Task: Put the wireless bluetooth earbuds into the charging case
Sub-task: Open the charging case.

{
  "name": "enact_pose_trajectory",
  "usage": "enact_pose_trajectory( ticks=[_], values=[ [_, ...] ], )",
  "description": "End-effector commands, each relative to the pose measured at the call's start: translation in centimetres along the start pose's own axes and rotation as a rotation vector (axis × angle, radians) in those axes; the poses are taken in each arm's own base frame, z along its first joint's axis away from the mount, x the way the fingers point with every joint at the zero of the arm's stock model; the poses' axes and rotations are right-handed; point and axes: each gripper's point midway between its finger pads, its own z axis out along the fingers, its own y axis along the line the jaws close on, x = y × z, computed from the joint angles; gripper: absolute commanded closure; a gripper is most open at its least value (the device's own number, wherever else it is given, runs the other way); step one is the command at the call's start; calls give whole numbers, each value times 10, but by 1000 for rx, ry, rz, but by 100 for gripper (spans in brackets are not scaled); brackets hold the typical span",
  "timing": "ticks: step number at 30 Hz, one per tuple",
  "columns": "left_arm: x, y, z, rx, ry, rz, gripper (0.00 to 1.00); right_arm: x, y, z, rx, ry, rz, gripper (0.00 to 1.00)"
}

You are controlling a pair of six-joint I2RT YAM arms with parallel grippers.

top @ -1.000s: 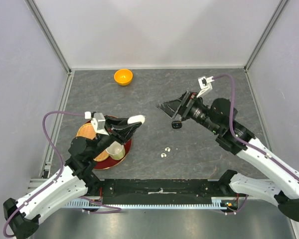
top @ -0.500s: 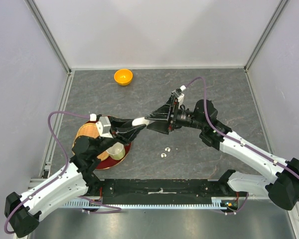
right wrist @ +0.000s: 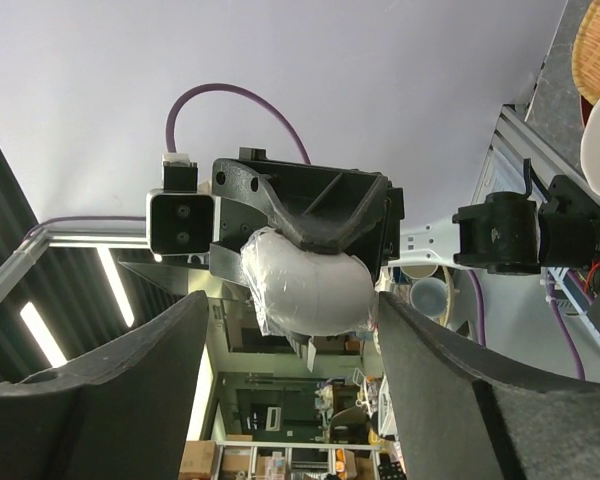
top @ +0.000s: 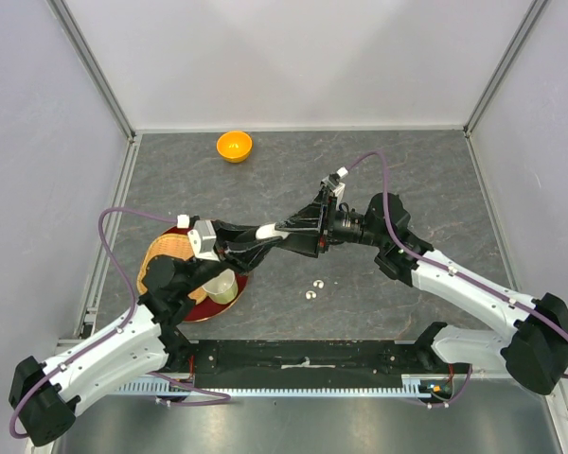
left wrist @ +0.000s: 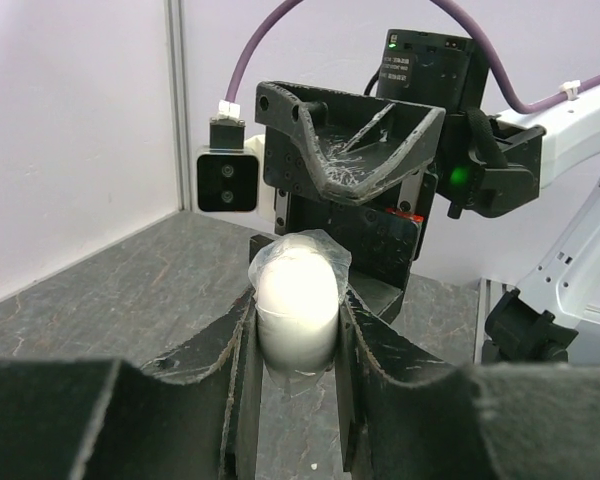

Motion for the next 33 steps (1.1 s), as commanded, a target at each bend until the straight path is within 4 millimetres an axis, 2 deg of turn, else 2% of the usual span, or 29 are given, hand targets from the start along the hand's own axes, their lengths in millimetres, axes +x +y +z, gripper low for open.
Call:
enact_pose_trajectory(
  ticks=[1,4,7,8,13,16,20,33],
  values=[
    [-16,-10,4,54,-63,38,98,-1,12,1,-48,0,1,27],
    [-15,-11,5,59,-62,32,98,-3,11,3,-49,-3,10,31],
    [-15,-11,5,57,-62,30,98,-3,12,3,-53,-3,14,39],
    [-13,-10,5,52,-58,28,98,-3,12,3,-55,-4,12,47],
    [-9,-9,5,43,-46,5,97,-3,9,2,-53,-15,14,72],
    [-4,-11,5,56,-30,-13,87,-3,10,1,-62,-16,11,81],
    [0,-12,5,58,-14,-42,76,-4,11,1,-68,-25,9,85],
    [5,-8,6,30,16,-76,65,-7,4,1,-57,-38,17,91]
  ],
)
